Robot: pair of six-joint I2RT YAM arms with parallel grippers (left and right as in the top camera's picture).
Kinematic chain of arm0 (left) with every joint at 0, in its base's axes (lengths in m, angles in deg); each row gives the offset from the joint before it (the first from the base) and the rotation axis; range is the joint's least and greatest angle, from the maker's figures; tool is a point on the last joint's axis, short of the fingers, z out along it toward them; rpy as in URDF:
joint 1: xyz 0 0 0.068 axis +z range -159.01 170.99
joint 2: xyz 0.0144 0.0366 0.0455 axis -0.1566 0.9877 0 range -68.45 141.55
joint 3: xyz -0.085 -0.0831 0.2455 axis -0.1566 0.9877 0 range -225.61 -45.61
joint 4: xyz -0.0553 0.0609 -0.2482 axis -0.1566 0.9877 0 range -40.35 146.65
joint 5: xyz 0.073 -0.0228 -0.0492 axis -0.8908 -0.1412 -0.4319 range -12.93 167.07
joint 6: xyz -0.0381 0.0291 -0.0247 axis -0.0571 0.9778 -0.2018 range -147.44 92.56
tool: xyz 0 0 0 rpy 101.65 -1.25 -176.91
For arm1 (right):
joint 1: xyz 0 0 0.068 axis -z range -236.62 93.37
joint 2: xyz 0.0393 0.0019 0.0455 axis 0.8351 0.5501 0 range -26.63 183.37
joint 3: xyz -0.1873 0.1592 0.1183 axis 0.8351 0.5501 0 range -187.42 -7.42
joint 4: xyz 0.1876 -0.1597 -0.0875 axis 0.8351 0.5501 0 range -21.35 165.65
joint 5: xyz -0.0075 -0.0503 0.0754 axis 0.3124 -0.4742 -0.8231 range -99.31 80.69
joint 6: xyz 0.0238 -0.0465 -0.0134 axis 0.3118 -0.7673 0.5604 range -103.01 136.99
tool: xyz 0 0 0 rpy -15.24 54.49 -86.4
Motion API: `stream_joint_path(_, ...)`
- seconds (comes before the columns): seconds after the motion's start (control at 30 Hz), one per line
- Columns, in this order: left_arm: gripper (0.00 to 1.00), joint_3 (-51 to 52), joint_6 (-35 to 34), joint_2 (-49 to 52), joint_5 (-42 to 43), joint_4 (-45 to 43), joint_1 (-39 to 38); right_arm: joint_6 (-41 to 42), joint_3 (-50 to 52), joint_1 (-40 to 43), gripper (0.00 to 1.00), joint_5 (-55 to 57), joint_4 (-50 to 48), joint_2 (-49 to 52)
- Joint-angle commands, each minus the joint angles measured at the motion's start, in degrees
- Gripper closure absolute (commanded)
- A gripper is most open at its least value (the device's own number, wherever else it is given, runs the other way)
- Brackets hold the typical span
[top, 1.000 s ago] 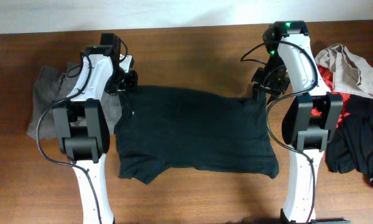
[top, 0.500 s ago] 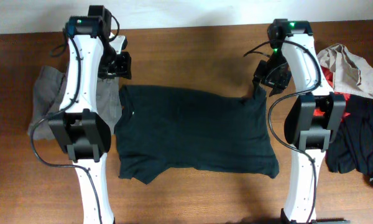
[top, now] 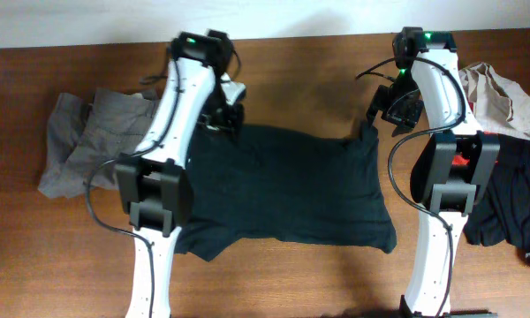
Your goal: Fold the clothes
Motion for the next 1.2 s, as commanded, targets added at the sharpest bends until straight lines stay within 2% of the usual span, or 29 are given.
stream_joint_path(0.0,0.45,4.31,-1.42,0.42,0.83,-0.02,-1.92,-4.37,0.48,0.55,0.38,-3.78,-0.07,0.44)
stream_joint_path(0.2,0.44,13.55,-3.61,0.42,0.83,-8.37,-4.92,-5.31,0.96,0.39,0.37,-4.66,-0.24,0.44)
stream_joint_path(0.33,0.41,15.19,-4.39,0.42,0.02,-11.13,-6.75,-5.31,1.14,0.39,0.37,-4.66,-0.26,0.44)
stream_joint_path(0.43,0.36,15.45,-7.43,0.42,-8.5,-14.16,-8.55,-5.31,1.14,0.39,0.37,-4.66,-0.24,0.44)
stream_joint_path(0.7,0.36,20.9,-8.5,0.42,-12.74,-20.72,-10.84,-5.31,1.14,0.39,0.37,-4.63,-0.26,0.44)
stream_joint_path(0.8,0.43,22.75,-8.7,0.42,-12.79,-21.97,-10.91,-5.31,1.14,0.39,0.37,-4.63,-0.26,0.44)
stream_joint_path(0.97,0.61,22.82,-8.74,0.37,-13.66,-21.73,-10.88,-5.31,1.14,0.39,0.37,-4.61,-0.31,0.44)
stream_joint_path(1.17,0.71,21.35,-8.87,0.17,-17.99,-18.12,-10.88,-5.29,1.16,0.39,0.37,-4.17,-0.57,0.44)
